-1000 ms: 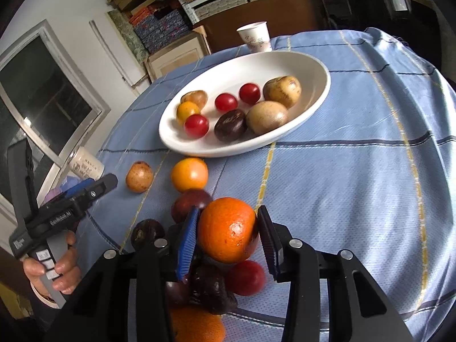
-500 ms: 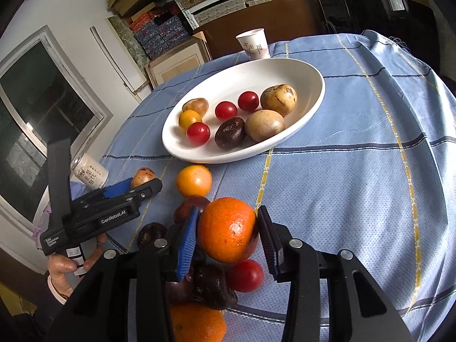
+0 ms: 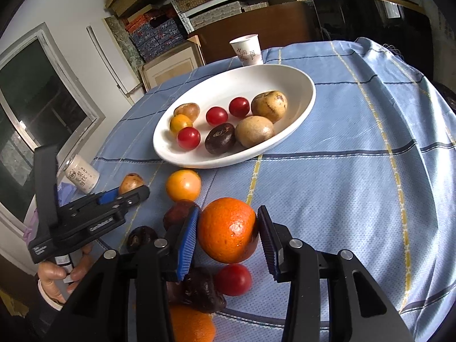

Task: Organize fruits
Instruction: 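Grasp a large orange with the right tool while the left tool grasps a large orange tomato, then lower the orange and orange tomato onto the plate and open both tools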

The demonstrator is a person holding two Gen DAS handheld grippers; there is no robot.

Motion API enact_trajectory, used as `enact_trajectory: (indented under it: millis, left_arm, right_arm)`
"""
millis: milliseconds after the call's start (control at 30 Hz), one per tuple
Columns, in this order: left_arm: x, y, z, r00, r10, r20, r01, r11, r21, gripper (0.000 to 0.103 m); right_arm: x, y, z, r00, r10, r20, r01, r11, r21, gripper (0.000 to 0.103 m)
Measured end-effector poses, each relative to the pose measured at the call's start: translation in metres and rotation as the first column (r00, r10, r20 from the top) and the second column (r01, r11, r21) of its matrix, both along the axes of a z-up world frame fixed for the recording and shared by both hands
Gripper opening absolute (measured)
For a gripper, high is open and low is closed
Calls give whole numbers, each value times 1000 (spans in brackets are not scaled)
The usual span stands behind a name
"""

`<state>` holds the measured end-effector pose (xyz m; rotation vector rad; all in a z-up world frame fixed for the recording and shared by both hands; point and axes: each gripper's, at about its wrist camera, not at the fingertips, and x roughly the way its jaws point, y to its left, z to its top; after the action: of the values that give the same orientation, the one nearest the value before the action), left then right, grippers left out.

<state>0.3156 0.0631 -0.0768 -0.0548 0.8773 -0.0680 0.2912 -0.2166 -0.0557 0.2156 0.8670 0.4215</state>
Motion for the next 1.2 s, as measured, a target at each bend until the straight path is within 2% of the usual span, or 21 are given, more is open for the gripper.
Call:
enact_trajectory:
  millis: [267, 433, 567, 700, 800, 833, 867, 933, 1000, 1100, 1200]
  left_arm:
    - [-12, -3, 37, 993, -36, 110, 41, 998, -46, 44]
    - [12, -13, 66, 982, -60, 178, 71, 996, -60, 43]
    - [43, -24, 66, 982, -74, 174, 92, 991, -96, 43]
    - [72, -40, 54, 985, -79, 156, 88, 995, -54, 43]
    - [89, -46, 46, 989, -77, 126, 83, 996, -40, 44]
    - [93, -46, 44, 990, -72, 118, 77, 996, -42, 52]
    - [93, -45, 46, 991, -60, 118, 65, 997, -43, 70]
    - [84, -37, 56, 986, -26, 166, 33, 999, -39, 84]
    - [73, -32, 68, 980, -26, 196, 37, 998, -49, 84]
    - [51, -26, 87, 972, -31, 232, 45, 997, -57, 95]
    - [21, -19, 92, 965, -17, 263, 29, 999, -43, 97]
  right_arm:
    - [-1, 1, 20, 994, 12, 111, -11, 1000, -9, 42]
    - [25, 4, 41, 984, 0, 178, -3, 1000, 19, 42]
    - [61, 9, 38, 979, -36, 199, 31, 999, 31, 42]
    - [90, 14, 25, 985, -50, 162, 48, 999, 17, 42]
    - [99, 17, 22, 983, -53, 176, 52, 999, 10, 47]
    - [99, 17, 23, 982, -52, 181, 50, 999, 15, 52]
    - [98, 16, 26, 980, -51, 191, 47, 999, 26, 61]
    - [94, 9, 35, 977, -56, 204, 47, 998, 51, 61]
    - [87, 3, 44, 976, -59, 209, 46, 996, 70, 61]
    - [69, -4, 55, 974, -48, 223, 28, 995, 91, 61]
    - [43, -10, 53, 971, -33, 235, 13, 996, 85, 63]
